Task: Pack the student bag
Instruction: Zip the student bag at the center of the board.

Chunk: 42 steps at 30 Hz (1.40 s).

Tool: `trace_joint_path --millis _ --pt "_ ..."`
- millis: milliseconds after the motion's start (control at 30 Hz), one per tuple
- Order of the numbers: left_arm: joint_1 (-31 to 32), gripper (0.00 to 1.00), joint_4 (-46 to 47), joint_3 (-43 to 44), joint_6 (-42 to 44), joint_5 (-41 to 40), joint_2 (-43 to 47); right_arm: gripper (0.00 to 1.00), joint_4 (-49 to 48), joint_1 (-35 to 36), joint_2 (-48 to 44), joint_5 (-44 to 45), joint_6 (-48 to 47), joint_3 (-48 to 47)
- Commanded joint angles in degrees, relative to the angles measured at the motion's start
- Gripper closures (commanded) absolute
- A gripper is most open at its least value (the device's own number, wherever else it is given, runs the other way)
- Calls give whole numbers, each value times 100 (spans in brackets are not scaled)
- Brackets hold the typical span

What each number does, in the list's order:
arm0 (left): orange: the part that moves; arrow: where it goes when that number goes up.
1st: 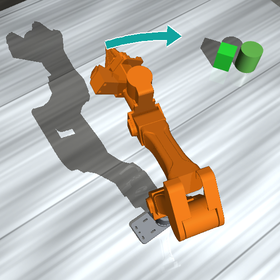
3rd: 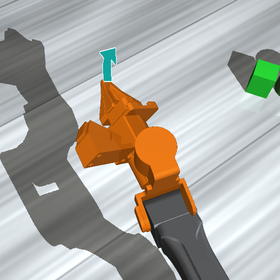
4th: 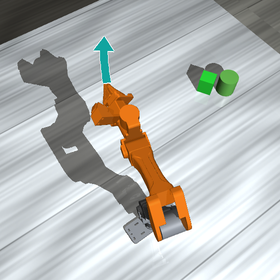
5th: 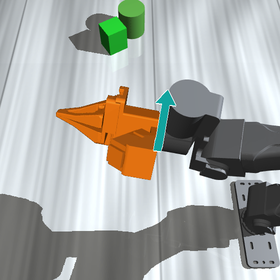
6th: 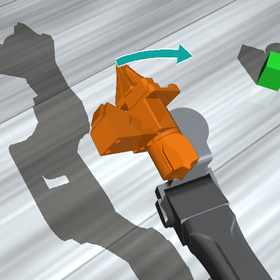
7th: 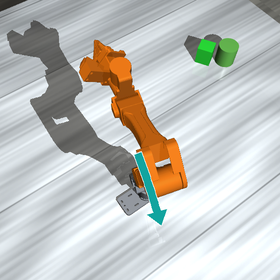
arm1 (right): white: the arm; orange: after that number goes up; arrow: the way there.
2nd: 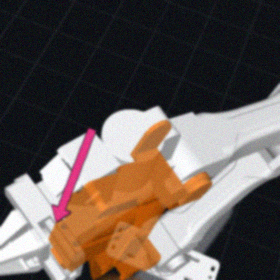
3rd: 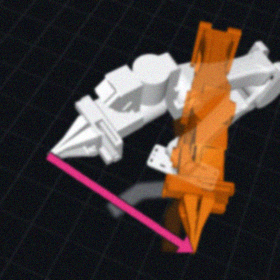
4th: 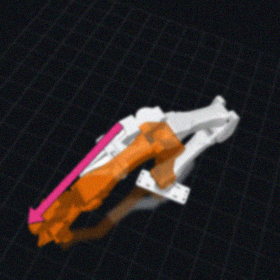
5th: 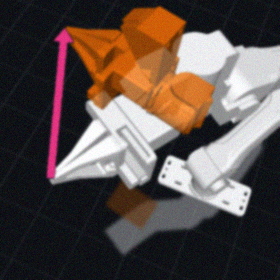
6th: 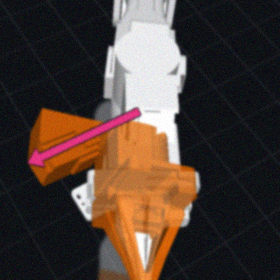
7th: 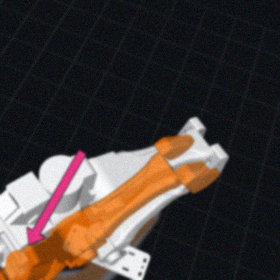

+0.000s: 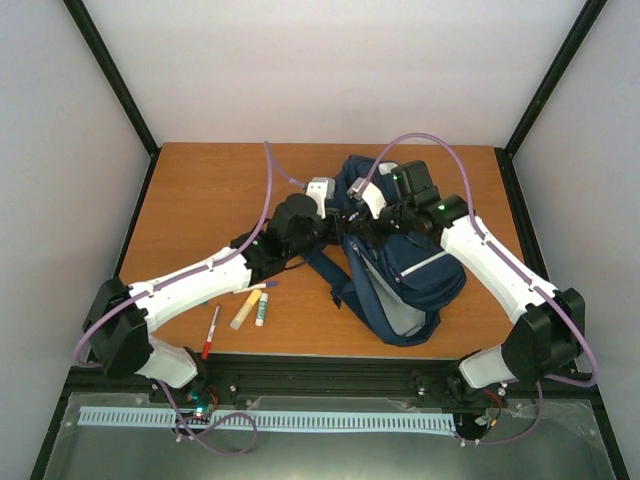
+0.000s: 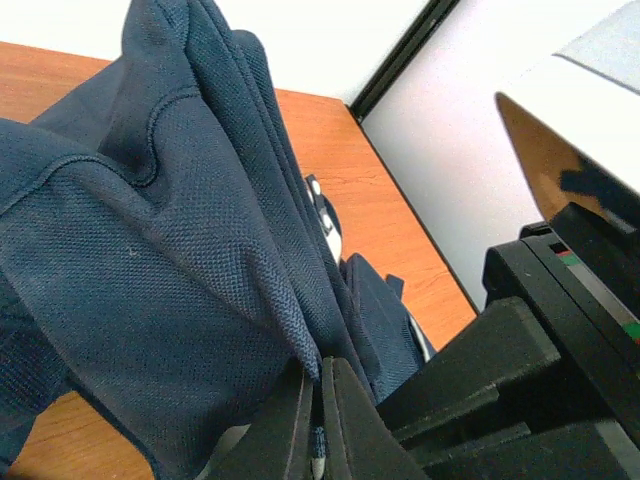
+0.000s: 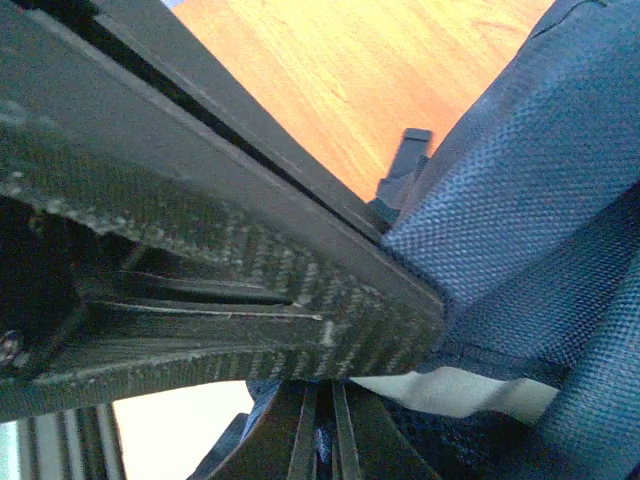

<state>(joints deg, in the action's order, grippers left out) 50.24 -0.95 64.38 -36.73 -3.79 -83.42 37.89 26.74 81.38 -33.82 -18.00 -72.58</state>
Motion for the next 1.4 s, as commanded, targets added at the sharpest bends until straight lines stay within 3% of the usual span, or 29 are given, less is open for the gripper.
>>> trace_joint_path --millis 0,67,200,300,467,800,900,1367 --pt "373 99 611 -67 -31 956 639 97 -1477 -24 163 -497 466 -542" --pt "370 98 272 -65 147 639 761 97 -1373 -46 176 -636 425 -636" --pt "361 49 -415 -285 535 -424 1439 97 -1337 -52 111 -446 398 -580" --pt "359 34 -711 -590 726 -590 1823 97 -1350 -55 123 -467 472 -541" --pt "370 35 -885 -716 784 121 1545 97 -1327 -55 177 -476 586 -594" --pt "381 49 -810 -763 1227 -614 999 97 -1212 -58 73 -656 675 -578" --pt "369 62 -611 -882 1190 -1113 1008 97 -1176 -55 63 -722 658 -584" --pt "192 61 -103 -675 1238 -1191 582 97 -1035 -56 22 -1046 586 -507"
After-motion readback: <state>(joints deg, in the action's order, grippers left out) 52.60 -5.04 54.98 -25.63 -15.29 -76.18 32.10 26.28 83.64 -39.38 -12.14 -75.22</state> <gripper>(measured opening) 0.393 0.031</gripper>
